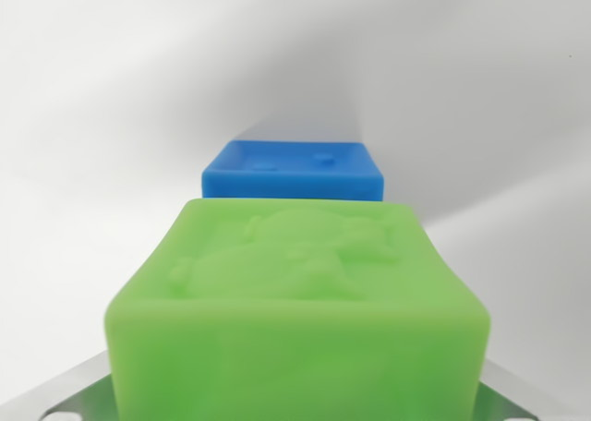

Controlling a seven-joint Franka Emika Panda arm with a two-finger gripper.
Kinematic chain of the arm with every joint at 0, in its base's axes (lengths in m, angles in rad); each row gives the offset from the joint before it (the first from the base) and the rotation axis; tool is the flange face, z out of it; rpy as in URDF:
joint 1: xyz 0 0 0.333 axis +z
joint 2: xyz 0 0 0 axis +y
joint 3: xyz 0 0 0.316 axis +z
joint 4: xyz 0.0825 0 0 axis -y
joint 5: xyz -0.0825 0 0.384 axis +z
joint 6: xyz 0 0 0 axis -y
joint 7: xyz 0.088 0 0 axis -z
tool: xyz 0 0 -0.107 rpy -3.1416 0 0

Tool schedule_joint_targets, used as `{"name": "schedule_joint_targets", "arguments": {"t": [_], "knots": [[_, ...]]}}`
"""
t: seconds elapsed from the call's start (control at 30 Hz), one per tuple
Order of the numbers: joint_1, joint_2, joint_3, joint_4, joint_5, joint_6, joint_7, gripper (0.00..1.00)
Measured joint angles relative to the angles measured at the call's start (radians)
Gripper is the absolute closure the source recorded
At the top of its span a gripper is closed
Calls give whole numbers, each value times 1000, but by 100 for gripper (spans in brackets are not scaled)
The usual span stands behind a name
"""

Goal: Stack cube

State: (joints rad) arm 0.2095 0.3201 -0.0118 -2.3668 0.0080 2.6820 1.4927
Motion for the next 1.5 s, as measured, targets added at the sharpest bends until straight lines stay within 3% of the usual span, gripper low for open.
{"name": "schedule_joint_targets", "arguments": {"t": [0.67, 0.7, 1.5], "knots": [[0, 56, 0, 8, 0, 48, 0, 100], [0, 56, 0, 8, 0, 48, 0, 0], [0, 56, 0, 9, 0, 48, 0, 0]]}}
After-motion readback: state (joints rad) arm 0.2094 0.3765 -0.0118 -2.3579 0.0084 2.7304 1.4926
